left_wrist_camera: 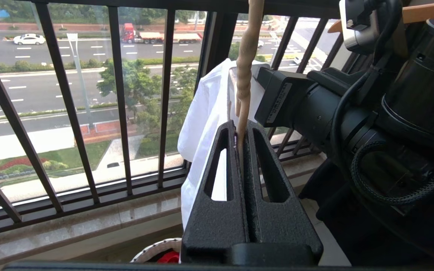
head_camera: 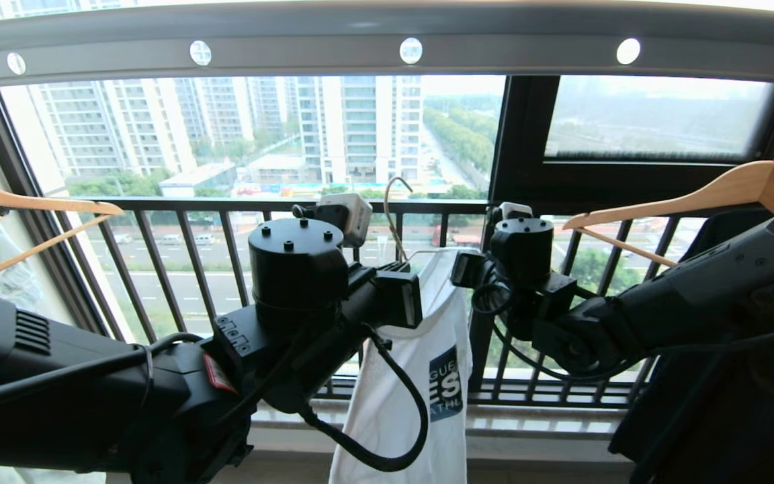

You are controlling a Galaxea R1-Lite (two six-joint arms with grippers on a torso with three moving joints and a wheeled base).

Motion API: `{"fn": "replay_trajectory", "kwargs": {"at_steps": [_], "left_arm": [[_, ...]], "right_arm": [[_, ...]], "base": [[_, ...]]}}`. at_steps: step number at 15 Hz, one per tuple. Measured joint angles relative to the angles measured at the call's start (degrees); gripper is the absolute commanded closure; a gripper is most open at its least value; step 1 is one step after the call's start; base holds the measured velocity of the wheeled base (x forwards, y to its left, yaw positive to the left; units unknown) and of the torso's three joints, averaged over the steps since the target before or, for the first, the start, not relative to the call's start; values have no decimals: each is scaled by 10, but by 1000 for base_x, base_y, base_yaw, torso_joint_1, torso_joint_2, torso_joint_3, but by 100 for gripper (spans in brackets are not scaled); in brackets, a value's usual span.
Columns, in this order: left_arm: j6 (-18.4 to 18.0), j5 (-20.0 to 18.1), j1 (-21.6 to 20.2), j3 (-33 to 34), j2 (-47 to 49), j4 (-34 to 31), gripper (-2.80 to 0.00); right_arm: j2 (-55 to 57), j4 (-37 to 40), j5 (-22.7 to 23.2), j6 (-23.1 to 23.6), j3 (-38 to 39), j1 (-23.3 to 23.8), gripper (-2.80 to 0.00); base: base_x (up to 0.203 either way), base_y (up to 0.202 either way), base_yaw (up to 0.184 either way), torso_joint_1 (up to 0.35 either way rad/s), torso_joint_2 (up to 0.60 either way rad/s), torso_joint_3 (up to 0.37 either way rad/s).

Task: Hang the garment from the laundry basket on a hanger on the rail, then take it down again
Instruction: Take the clothes off the clothes rack

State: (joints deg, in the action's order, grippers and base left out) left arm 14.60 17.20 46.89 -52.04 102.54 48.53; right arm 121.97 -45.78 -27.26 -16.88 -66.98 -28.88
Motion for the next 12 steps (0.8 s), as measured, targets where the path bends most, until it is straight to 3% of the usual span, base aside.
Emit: {"fn": "replay_trajectory", "kwargs": {"at_steps": [6,12], "left_arm": [[-3,2,9,7,-5,-22,0],[-6,3,10,6,-10,-29,0]], "right_arm": [[25,-20,-18,-2,-31,43,0],[38,-69,-27,33,-41,77,0]], "base": [[0,0,0,0,0,0],[0,0,0,0,0,0]]}}
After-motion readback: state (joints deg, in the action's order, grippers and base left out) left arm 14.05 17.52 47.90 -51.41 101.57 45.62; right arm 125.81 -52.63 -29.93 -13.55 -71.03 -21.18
